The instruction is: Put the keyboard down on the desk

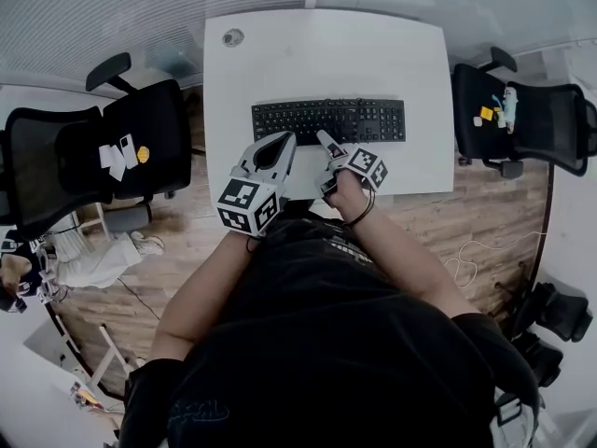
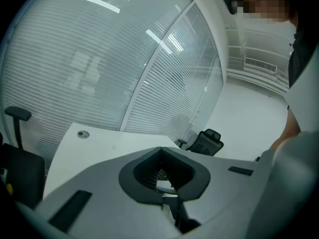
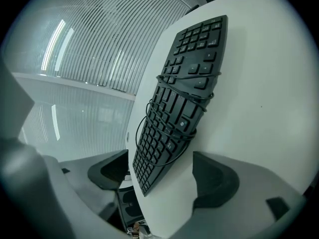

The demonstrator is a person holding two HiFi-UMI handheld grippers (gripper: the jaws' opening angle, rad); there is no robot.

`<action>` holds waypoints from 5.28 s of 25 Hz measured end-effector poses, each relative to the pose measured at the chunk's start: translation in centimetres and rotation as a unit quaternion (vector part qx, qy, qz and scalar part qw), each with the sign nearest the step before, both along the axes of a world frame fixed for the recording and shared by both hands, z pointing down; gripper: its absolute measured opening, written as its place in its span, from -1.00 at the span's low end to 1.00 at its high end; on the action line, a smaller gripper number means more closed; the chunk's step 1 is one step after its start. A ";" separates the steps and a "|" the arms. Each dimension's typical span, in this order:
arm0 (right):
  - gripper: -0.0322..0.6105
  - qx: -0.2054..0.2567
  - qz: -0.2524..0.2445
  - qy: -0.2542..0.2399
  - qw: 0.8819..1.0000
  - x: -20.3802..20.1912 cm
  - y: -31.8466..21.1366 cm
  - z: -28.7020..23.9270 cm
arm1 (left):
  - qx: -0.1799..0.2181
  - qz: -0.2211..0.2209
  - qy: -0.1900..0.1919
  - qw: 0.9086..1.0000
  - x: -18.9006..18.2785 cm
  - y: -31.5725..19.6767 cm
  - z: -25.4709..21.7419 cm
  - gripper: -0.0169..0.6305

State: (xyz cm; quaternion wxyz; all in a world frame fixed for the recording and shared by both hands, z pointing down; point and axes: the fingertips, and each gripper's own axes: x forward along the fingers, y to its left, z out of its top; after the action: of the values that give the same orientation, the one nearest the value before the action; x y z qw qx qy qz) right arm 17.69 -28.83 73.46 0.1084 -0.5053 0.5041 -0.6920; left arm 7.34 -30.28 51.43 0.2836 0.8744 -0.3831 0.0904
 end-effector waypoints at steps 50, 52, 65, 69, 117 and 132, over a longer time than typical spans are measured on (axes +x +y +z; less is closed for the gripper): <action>-0.82 0.478 -0.259 0.274 0.793 -2.1 0.3 -29.1 | 0.132 0.038 0.004 0.991 4.5 3.2 -8.7 -0.90; -0.82 0.480 -0.261 0.275 0.791 -2.2 0.6 -29.2 | 0.142 0.042 -0.011 0.989 4.3 3.9 -8.7 -0.90; -0.82 0.501 -0.294 0.289 0.761 -5.8 3.7 -30.4 | 0.188 0.065 -0.048 0.979 1.1 6.1 -10.8 -0.90; -0.82 0.497 -0.292 0.300 0.760 -6.5 4.8 -30.9 | 0.192 0.079 -0.051 0.977 -0.2 7.5 -11.4 -0.90; -0.83 0.499 -0.252 0.331 0.760 -13.6 25.4 -34.3 | 0.180 0.156 0.023 0.971 -6.8 27.8 -13.5 -0.90; -0.83 0.506 -0.293 0.307 0.751 -8.7 35.1 -33.3 | 0.158 0.127 0.015 0.979 -0.3 37.2 -12.2 -0.90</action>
State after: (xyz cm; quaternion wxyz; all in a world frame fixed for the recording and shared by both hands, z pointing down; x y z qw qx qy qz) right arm 8.97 6.28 40.16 -0.0202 -0.3893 0.9099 -0.1418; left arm 7.00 6.94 39.22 0.1338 0.9510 -0.2741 0.0508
